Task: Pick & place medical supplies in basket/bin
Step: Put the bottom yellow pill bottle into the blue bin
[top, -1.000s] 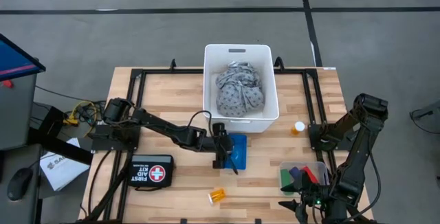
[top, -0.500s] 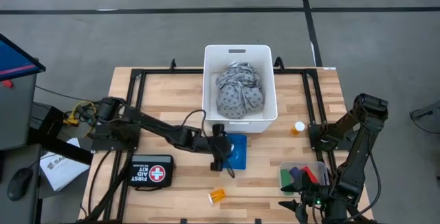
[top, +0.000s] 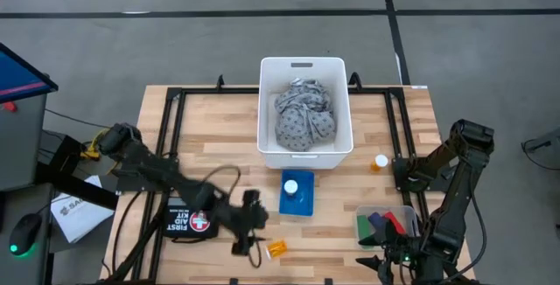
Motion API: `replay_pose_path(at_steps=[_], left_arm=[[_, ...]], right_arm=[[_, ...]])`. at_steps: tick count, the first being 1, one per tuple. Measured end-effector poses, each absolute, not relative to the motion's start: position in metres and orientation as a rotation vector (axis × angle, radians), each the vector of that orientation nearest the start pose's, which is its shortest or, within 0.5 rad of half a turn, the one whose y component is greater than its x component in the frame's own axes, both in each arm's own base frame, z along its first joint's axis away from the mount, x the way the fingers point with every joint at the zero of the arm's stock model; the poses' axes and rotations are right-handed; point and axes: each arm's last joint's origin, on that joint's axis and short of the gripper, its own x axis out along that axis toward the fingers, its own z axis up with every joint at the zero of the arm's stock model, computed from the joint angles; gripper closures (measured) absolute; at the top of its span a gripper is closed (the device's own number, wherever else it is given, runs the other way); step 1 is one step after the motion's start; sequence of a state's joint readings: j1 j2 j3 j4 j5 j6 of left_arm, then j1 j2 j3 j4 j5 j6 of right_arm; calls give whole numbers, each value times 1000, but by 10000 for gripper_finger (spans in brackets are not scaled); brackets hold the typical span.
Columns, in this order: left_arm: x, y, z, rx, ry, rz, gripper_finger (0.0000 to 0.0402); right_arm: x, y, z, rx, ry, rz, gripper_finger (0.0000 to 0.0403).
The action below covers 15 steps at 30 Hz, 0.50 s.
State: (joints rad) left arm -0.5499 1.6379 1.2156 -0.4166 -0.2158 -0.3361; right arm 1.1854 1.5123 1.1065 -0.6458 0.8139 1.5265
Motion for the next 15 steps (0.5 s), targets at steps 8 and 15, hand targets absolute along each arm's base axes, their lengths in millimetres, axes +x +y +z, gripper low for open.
replay_pose_path(at_steps=[8, 15], left_arm=[[279, -240, 191, -32, 919, -47, 116], [271, -265, 161, -67, 857, 73, 96]], right_arm=[[133, 270, 246, 581, 633, -153, 143], [133, 271, 247, 600, 626, -140, 143]])
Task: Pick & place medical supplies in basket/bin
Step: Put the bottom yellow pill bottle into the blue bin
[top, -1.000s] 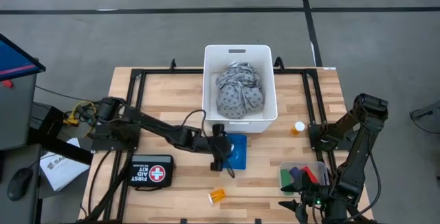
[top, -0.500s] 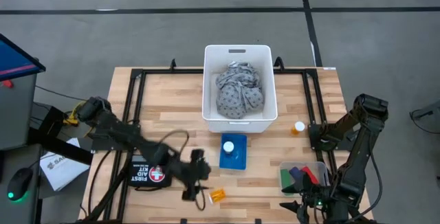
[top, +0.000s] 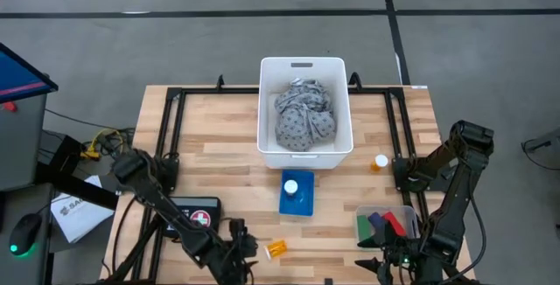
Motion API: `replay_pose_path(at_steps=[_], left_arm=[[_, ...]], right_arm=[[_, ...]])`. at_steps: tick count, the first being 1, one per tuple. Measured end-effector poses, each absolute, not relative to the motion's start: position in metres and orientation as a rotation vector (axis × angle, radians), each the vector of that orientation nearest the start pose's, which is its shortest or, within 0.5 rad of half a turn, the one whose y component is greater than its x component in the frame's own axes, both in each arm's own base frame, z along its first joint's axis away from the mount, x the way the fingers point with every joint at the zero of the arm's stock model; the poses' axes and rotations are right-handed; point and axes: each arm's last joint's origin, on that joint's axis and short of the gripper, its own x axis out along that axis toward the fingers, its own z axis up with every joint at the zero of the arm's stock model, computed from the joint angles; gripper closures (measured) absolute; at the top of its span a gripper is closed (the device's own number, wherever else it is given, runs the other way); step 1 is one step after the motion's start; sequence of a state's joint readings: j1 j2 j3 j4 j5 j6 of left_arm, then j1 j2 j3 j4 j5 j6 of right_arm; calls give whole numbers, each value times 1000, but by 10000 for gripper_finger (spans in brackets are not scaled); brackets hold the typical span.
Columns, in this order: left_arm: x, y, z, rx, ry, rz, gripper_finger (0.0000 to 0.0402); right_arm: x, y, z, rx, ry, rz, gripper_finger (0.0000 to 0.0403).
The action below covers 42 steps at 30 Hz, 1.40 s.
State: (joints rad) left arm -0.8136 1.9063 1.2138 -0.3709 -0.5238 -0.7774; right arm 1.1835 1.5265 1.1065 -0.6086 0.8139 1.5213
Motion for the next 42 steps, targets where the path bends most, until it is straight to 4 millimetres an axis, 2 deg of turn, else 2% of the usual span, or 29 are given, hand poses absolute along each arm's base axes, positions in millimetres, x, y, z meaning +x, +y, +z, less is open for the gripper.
replay_pose_path(at_steps=[5, 11, 19, 25, 32, 36, 42], left_arm=[[272, -278, 151, -90, 757, 101, 72], [270, -286, 138, -132, 748, 124, 45], [268, -293, 114, -106, 650, 227, 31], [246, -294, 95, -164, 489, 293, 29], [221, -292, 76, -279, 297, 197, 29], [222, -290, 66, -248, 271, 188, 29], [238, -293, 61, -160, 282, 189, 31]], right_arm=[[133, 272, 247, 597, 627, -137, 143], [132, 273, 248, 605, 622, -127, 143], [130, 274, 248, 593, 603, -125, 143], [130, 274, 248, 596, 602, -123, 143], [130, 274, 248, 591, 593, -128, 143], [130, 273, 249, 589, 581, -133, 143], [130, 274, 249, 592, 581, -133, 143]])
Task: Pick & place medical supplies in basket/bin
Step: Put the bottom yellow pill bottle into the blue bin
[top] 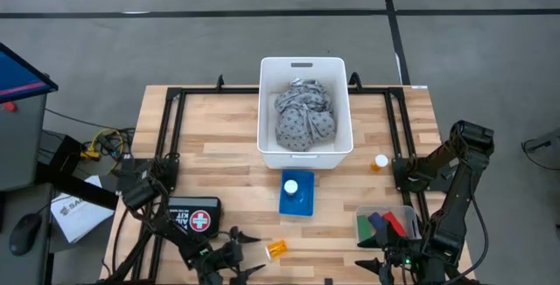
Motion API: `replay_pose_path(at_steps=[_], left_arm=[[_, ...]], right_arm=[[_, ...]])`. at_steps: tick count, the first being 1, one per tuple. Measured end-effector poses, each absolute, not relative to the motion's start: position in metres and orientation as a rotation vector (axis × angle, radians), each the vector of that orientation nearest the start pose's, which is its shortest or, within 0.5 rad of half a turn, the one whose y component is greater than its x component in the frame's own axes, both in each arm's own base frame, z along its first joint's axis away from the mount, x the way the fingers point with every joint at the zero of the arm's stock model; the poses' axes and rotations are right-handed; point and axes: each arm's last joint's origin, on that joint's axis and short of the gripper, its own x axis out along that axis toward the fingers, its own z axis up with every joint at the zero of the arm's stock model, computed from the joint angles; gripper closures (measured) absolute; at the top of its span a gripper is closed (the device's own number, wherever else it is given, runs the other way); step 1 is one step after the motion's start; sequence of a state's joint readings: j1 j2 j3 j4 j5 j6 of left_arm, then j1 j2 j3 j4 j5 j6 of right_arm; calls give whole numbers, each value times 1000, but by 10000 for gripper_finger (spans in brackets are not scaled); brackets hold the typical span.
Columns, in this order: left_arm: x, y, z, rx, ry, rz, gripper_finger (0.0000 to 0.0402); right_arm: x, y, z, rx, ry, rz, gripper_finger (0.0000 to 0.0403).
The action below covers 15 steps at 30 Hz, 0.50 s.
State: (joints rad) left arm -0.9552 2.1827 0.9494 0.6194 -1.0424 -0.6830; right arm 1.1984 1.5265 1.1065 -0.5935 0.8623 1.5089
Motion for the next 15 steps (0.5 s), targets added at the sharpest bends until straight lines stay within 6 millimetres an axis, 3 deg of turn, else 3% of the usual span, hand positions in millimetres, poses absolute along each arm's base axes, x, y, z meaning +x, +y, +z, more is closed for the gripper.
replay_pose_path(at_steps=[15], left_arm=[[273, -273, 64, -151, 344, 153, 33]], right_arm=[[127, 275, 249, 589, 585, -121, 143]])
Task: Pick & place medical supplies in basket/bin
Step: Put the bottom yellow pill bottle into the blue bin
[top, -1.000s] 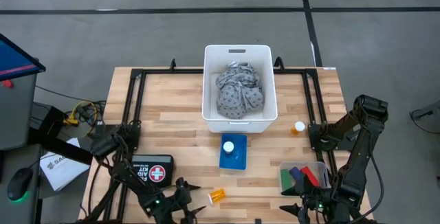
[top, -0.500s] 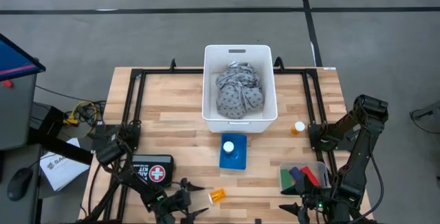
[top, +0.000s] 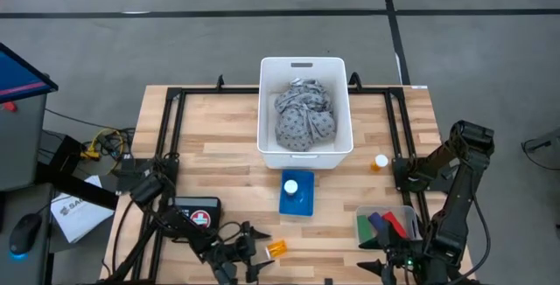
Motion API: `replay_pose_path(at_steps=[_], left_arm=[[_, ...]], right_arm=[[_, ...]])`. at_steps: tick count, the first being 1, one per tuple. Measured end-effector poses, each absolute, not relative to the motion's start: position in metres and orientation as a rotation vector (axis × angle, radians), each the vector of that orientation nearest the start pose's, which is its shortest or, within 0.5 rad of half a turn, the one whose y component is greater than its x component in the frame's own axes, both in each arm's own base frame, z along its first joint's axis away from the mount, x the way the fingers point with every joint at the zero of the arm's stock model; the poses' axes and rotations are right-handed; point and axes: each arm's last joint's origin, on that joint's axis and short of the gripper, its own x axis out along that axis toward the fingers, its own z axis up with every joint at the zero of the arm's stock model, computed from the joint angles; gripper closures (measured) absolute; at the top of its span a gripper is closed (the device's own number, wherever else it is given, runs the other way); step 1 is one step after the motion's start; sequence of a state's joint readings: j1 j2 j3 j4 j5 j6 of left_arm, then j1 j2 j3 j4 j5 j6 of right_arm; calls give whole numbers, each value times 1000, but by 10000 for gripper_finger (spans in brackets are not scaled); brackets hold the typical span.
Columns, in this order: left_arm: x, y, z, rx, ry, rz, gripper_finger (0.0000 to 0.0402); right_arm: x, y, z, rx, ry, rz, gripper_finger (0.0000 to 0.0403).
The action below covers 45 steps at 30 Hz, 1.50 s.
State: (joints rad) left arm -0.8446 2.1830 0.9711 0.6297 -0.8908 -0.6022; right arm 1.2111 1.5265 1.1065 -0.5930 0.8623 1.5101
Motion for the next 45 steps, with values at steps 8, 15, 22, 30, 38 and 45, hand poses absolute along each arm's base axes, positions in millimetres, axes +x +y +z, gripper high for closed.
replay_pose_path(at_steps=[8, 15, 22, 30, 38, 45], left_arm=[[277, -270, 63, -156, 360, 148, 48], [275, -268, 60, -148, 385, 164, 99], [274, -268, 60, -133, 391, 171, 140], [273, -266, 58, -77, 404, 189, 187], [269, -265, 79, -7, 406, 186, 195], [266, -260, 106, 65, 422, 188, 165]], right_arm=[[124, 276, 249, 587, 587, -112, 143], [124, 277, 249, 590, 585, -110, 143], [124, 277, 249, 590, 584, -111, 143], [124, 277, 249, 595, 584, -112, 143], [124, 277, 249, 596, 584, -113, 143], [124, 277, 249, 589, 585, -111, 143]])
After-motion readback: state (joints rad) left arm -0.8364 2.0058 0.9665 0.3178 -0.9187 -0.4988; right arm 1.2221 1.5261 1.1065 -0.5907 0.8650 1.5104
